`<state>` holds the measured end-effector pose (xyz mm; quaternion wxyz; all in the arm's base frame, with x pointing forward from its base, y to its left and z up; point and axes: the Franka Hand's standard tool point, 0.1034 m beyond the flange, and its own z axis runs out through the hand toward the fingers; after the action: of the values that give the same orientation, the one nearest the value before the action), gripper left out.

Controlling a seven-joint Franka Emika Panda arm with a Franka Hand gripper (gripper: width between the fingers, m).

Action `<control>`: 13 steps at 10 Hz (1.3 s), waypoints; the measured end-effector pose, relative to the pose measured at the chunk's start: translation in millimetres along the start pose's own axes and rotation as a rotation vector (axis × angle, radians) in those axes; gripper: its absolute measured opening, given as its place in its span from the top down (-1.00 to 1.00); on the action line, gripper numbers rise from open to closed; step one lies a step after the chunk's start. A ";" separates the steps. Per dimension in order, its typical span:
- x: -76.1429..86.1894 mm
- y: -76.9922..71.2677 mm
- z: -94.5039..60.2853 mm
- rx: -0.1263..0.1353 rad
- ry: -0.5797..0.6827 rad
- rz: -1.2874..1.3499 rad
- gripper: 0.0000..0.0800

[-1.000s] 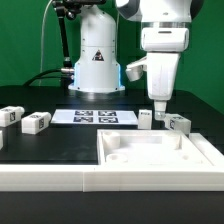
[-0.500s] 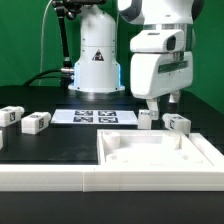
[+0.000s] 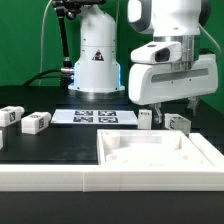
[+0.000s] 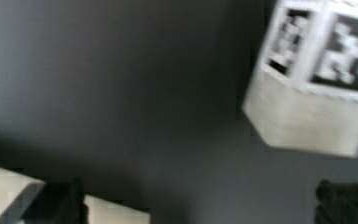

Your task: Assemble one leg

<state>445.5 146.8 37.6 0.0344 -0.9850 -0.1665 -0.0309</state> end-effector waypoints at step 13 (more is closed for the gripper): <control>-6.2 -19.6 1.5 0.036 -0.517 0.058 -0.62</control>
Offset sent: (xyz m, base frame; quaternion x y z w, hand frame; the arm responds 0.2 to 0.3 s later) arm 0.0000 0.0000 0.0000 0.0000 -0.0650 0.0000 0.9979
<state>433.3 163.4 36.8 0.0092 -0.9637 -0.1419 0.2261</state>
